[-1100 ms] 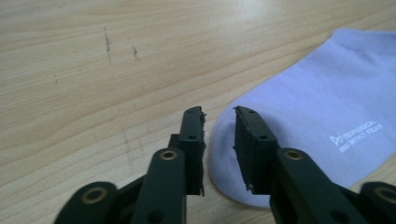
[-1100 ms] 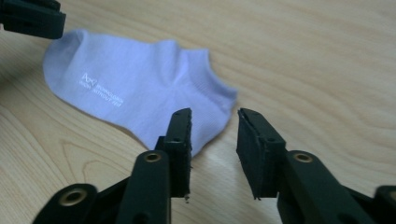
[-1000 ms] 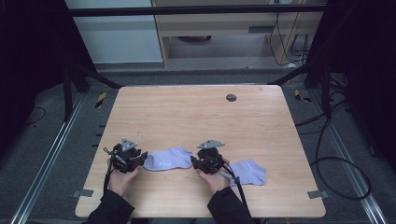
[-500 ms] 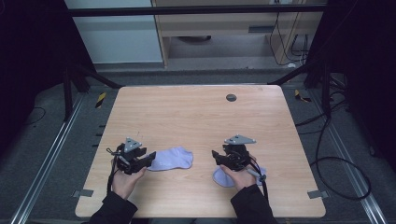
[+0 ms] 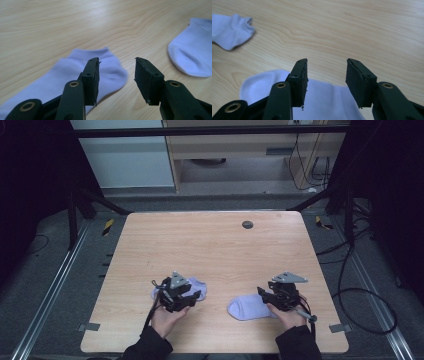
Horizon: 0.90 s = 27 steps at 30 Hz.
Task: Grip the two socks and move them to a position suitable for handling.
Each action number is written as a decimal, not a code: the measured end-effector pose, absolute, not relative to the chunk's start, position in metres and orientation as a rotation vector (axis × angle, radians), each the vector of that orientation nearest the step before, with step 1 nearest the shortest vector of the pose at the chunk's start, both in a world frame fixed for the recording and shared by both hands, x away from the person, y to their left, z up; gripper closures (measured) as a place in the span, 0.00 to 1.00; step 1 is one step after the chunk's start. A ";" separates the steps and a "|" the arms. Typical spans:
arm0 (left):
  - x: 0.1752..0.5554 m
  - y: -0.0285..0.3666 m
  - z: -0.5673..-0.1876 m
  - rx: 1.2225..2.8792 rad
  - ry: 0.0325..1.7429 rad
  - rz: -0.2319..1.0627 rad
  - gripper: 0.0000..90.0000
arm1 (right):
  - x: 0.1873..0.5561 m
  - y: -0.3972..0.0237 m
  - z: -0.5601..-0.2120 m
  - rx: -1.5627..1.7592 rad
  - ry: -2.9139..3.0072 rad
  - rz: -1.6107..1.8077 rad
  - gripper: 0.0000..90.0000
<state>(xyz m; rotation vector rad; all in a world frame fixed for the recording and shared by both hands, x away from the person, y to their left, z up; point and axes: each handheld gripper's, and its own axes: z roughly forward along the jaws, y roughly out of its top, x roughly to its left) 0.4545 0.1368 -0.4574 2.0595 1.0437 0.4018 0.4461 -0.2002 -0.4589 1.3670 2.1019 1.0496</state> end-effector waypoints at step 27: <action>0.451 0.037 -0.495 2.195 0.963 0.265 0.78 | 0.443 -0.244 -0.494 1.478 2.164 0.873 0.76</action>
